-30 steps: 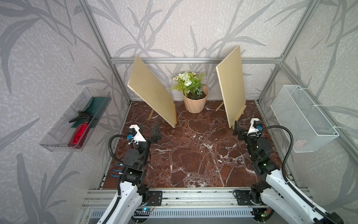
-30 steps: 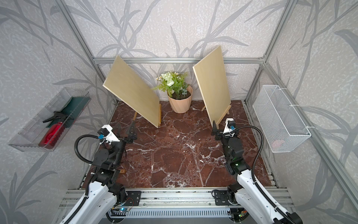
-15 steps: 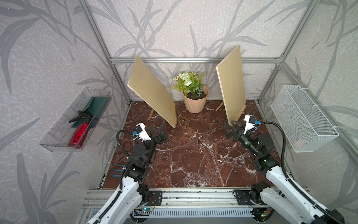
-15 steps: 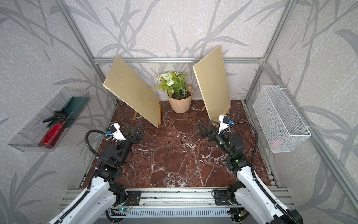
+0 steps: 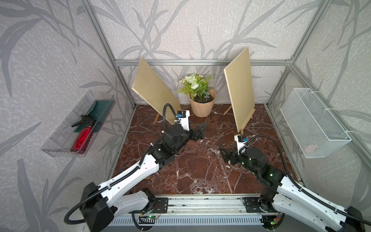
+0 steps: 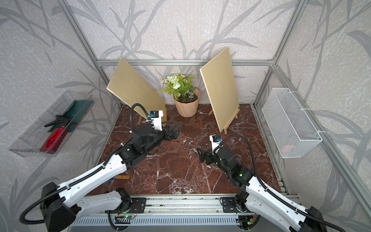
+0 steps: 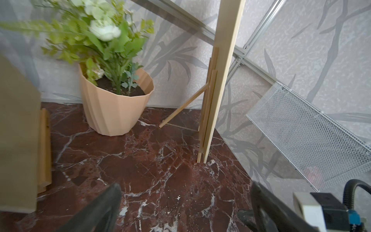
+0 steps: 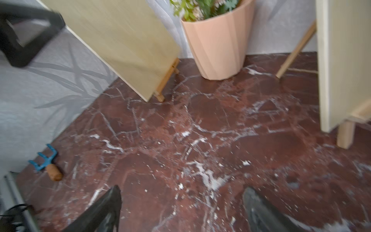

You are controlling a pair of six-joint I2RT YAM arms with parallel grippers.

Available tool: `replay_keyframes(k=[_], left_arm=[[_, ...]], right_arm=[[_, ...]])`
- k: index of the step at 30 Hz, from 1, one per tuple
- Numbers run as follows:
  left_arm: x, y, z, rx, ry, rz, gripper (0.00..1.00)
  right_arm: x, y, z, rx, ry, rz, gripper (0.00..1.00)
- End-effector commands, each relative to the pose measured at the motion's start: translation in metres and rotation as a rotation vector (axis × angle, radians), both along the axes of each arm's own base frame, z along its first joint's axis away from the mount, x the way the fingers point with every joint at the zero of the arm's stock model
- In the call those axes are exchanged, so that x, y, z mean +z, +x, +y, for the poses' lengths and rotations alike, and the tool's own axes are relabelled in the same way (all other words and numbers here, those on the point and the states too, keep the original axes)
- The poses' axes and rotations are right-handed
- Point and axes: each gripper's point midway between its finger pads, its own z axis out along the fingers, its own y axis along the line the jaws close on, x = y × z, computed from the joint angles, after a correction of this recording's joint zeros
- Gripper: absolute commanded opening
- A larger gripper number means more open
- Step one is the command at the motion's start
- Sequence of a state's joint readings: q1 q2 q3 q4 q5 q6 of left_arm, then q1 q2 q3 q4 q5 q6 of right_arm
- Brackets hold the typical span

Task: Disassemble the easel
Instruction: Pick up the drawing board from the easel.

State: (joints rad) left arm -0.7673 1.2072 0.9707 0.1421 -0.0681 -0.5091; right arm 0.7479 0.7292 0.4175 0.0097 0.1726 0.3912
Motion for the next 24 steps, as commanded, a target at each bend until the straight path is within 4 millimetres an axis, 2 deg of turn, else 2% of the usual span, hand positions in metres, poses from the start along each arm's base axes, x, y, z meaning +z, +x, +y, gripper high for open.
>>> replay_keyframes(k=[1,3,9,15,20,24], left_arm=[[-0.009,0.013,-0.038,-0.053,0.058,0.025,0.99],[-0.012,0.025,-0.063,-0.078,0.093,0.034,0.99],[-0.016,0.05,-0.123,-0.173,0.098,0.05,0.94],[-0.012,0.079,-0.148,-0.158,0.133,0.02,0.91],[0.001,0.097,-0.176,-0.195,0.105,-0.022,0.89],[0.013,0.109,-0.189,-0.186,0.072,-0.04,0.86]], right_arm=[[-0.021,0.009,-0.026,-0.132,-0.062,-0.029,0.95],[-0.033,0.013,-0.035,-0.192,-0.071,-0.002,0.95],[-0.054,0.017,-0.035,-0.206,-0.061,0.028,0.95],[-0.063,0.028,-0.039,-0.228,-0.092,0.06,0.94],[-0.062,0.03,-0.037,-0.222,-0.092,0.049,0.93],[-0.061,0.03,-0.04,-0.228,-0.106,0.037,0.93]])
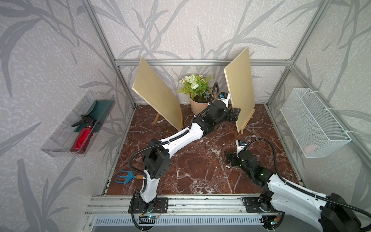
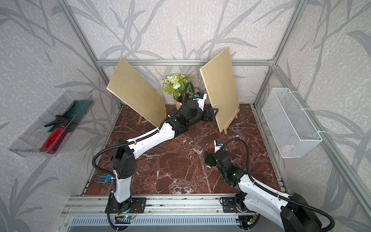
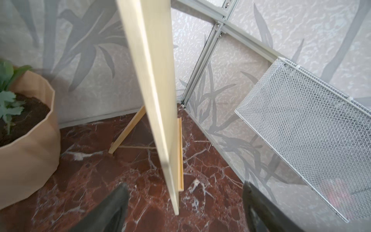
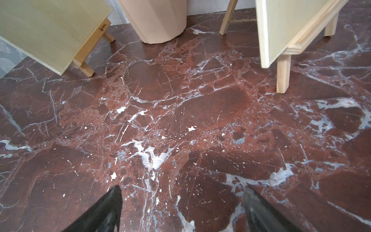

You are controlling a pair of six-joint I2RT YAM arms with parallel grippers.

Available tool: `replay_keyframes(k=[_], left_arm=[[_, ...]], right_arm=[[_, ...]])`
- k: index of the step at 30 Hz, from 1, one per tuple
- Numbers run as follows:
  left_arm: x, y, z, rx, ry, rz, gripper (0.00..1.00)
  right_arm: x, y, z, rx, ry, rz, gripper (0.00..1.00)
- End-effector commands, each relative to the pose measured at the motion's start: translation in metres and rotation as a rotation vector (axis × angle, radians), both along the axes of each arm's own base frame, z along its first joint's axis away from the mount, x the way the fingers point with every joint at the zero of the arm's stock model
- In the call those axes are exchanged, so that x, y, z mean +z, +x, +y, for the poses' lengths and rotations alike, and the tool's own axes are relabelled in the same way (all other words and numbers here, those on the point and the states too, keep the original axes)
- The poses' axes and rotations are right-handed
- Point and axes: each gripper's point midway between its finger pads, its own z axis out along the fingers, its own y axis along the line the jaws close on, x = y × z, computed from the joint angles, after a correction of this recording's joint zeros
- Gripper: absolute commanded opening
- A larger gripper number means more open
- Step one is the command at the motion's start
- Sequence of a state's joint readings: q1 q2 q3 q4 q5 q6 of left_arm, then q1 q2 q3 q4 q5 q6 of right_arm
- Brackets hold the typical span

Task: Disassemble the easel
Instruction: Pick up the drawing board from the easel.

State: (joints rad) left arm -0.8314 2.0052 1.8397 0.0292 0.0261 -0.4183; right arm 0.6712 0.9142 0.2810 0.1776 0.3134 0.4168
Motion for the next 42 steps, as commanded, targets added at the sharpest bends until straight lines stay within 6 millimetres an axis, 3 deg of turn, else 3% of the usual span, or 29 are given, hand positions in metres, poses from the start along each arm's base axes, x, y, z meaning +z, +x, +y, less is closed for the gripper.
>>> replay_keyframes(k=[1,12,20,32,42], left_arm=[[0.016,0.005,-0.008,-0.002,-0.02,-0.028,0.84],[0.027,0.036,-0.007,0.091,-0.012,-0.065,0.72],[0.031,0.053,-0.005,0.055,-0.09,-0.073,0.68],[0.045,0.065,-0.004,-0.008,-0.258,-0.129,0.56],[0.051,0.068,-0.01,-0.03,-0.267,-0.152,0.4]], right_arm=[[0.015,0.006,0.0,-0.011,0.014,-0.052,0.93],[0.016,0.007,0.006,0.013,0.03,-0.05,0.93],[0.013,0.009,0.014,0.038,0.033,-0.032,0.93],[0.007,0.011,0.023,0.075,0.023,-0.004,0.92],[0.005,0.013,0.028,0.093,0.022,0.008,0.91]])
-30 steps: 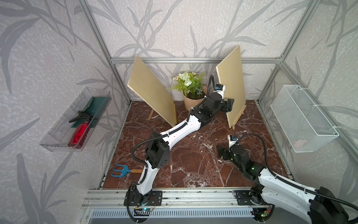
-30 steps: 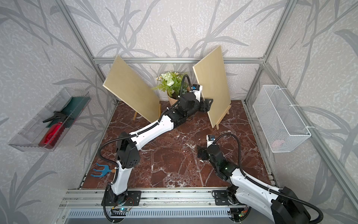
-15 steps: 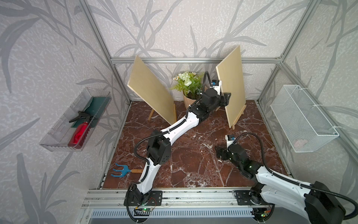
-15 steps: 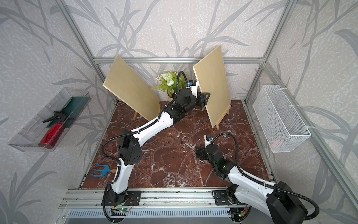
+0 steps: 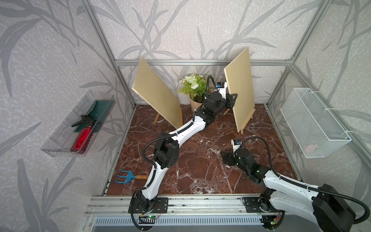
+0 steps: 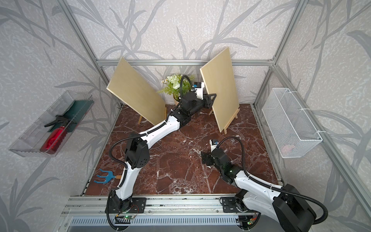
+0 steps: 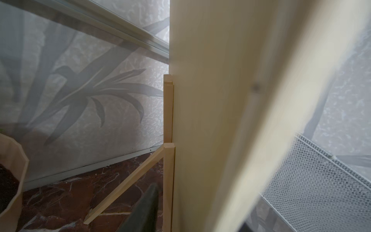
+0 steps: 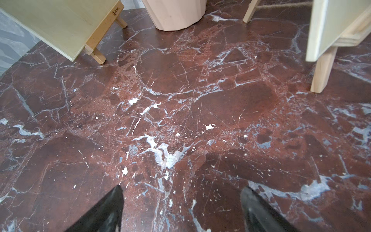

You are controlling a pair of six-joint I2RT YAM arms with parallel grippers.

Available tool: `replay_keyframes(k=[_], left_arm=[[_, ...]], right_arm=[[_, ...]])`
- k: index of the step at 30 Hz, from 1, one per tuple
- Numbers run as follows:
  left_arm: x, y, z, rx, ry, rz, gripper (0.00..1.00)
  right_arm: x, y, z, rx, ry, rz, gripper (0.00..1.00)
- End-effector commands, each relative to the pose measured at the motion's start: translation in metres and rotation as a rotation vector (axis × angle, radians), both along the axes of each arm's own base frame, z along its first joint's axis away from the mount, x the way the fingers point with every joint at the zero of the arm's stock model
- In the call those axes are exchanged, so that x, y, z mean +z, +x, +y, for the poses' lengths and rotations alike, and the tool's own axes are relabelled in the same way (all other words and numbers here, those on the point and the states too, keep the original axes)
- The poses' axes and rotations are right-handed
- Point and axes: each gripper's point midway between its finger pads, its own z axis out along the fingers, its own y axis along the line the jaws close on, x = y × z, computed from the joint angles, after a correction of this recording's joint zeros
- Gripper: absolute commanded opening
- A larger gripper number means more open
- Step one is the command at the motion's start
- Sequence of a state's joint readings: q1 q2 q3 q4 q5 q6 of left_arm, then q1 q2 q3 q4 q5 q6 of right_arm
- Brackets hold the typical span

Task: Disassemble the easel
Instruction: Pick up the drawing board from the easel.

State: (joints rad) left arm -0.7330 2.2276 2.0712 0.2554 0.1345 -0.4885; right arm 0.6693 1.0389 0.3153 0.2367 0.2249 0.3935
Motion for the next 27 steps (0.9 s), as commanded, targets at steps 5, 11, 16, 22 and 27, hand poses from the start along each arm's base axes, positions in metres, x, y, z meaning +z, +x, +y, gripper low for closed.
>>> replay_keyframes(k=[5,11,16,22,27], left_arm=[[0.03,-0.008,-0.004,-0.032,-0.049,-0.069,0.31],[0.04,-0.015,-0.005,-0.038,-0.05,-0.114,0.24],[0.046,-0.02,-0.005,-0.047,-0.072,-0.144,0.19],[0.052,-0.025,-0.008,-0.05,-0.073,-0.173,0.07],[0.059,-0.033,-0.009,-0.042,-0.059,-0.214,0.0]], right_arm=[[0.016,0.009,0.01,0.018,0.028,-0.032,0.9],[0.016,0.009,0.01,0.02,0.029,-0.03,0.89],[0.015,0.008,0.011,0.024,0.027,-0.029,0.88],[0.014,0.009,0.012,0.028,0.025,-0.024,0.87],[0.013,0.009,0.012,0.031,0.023,-0.022,0.86]])
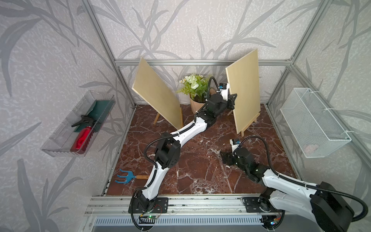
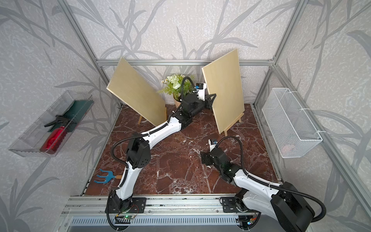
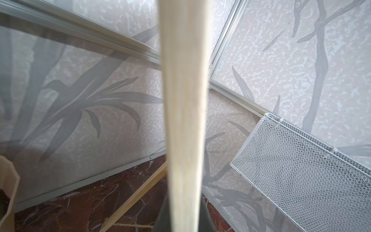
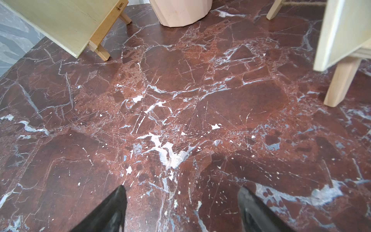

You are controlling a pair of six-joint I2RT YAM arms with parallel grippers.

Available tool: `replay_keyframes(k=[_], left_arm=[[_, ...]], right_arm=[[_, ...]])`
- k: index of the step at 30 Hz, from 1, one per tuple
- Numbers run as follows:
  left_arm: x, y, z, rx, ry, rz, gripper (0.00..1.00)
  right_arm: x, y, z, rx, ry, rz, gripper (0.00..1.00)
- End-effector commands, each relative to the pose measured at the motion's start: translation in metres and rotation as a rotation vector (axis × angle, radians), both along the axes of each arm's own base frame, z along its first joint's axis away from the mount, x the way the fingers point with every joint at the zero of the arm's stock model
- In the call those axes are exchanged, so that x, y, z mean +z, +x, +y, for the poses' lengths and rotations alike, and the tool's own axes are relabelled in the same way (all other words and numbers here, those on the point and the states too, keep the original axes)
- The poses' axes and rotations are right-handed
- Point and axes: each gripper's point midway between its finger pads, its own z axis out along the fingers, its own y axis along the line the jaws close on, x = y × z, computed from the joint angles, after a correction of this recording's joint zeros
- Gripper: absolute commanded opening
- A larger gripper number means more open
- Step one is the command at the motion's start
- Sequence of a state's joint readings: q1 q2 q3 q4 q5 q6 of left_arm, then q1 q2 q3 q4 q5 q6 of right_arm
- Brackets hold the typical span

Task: Disassemble the easel
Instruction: Pick up the drawing board from the easel.

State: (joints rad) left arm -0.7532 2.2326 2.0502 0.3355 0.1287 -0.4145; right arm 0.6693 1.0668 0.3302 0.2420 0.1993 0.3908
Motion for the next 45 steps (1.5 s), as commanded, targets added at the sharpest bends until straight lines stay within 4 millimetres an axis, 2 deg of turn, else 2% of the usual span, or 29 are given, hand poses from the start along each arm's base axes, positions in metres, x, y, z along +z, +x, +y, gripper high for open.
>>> replay_keyframes(k=[1,8,26,38,45], left_arm=[[0.055,-0.027,0.001,-0.031,-0.069,-0.129,0.0],[0.072,-0.043,0.004,0.036,-0.054,-0.228,0.0],[0.111,-0.061,0.014,0.092,-0.11,-0.34,0.0],[0.156,-0.081,0.019,0.077,-0.169,-0.39,0.0],[0.173,-0.093,0.027,0.076,-0.17,-0.411,0.0]], right_arm=[[0.015,0.008,0.006,0.009,0.02,-0.035,0.86],[0.013,0.008,0.007,0.009,0.014,-0.03,0.86],[0.008,0.011,0.009,0.015,-0.003,-0.017,0.84],[0.007,0.012,0.008,0.012,-0.018,-0.015,0.84],[0.007,0.011,0.007,0.011,-0.02,-0.016,0.84]])
